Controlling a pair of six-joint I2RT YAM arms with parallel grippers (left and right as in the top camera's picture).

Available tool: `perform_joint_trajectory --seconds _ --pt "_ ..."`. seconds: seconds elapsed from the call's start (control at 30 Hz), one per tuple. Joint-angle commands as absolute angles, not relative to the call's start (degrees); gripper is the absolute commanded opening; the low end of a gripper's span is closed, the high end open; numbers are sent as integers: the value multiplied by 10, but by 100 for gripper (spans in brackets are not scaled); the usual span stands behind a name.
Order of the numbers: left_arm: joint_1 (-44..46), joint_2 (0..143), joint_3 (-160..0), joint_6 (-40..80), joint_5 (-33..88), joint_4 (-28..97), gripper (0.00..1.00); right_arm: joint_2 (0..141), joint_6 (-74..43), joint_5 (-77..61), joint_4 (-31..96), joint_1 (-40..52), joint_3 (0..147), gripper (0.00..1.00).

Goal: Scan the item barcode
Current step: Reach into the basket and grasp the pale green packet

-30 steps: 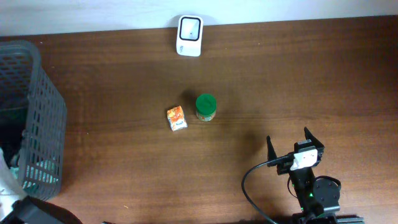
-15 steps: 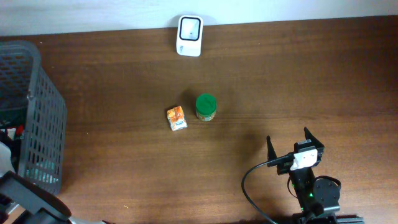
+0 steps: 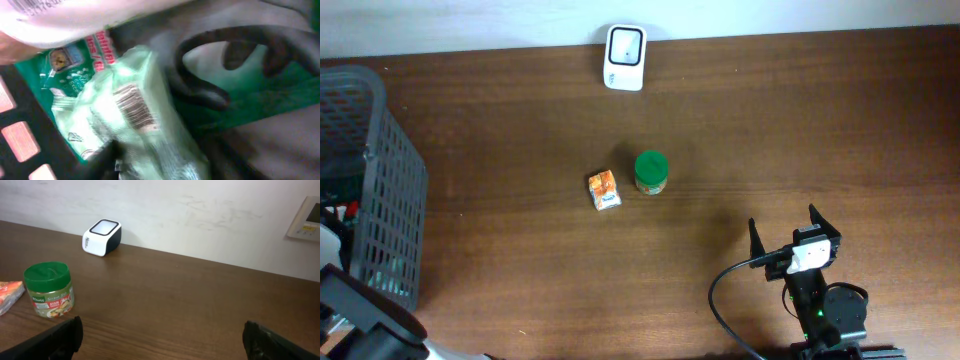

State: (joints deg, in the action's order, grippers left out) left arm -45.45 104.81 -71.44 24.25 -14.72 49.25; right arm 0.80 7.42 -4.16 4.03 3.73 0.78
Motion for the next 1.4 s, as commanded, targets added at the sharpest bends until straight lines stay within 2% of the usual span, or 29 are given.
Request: perform_joint_trajectory --seconds 0.0,0.17,0.4,0.67,0.83,0.9,0.97,1.0,1.13,1.17,1.23,1.37 --pt "-460 1082 -712 252 -125 506 0 3 66 -45 40 34 3 98" --pt "-456 1042 -802 252 -124 591 0 3 66 -45 40 34 3 98" --pt "-399 862 -927 246 -118 625 0 3 66 -45 40 34 3 98" --pt "-325 685 -932 246 -118 576 0 3 66 -45 41 34 3 98" --pt "-298 670 -929 235 -145 585 0 3 66 -45 41 34 3 98" --pt "-298 686 -928 236 -144 632 2 3 66 -45 41 34 3 98" --pt "-298 703 -928 235 -145 665 9 3 66 -45 41 34 3 98" --pt "-298 714 -928 236 -144 675 18 3 66 -45 40 34 3 98" --pt "-298 747 -928 235 -149 689 64 3 66 -45 41 34 3 98" --pt "-300 756 -928 235 -149 689 68 3 66 -45 41 34 3 98" --pt "-308 774 -928 235 -148 692 70 3 66 -45 40 34 3 98" --pt "-344 836 -928 235 -147 719 70 3 66 -45 41 34 3 98"
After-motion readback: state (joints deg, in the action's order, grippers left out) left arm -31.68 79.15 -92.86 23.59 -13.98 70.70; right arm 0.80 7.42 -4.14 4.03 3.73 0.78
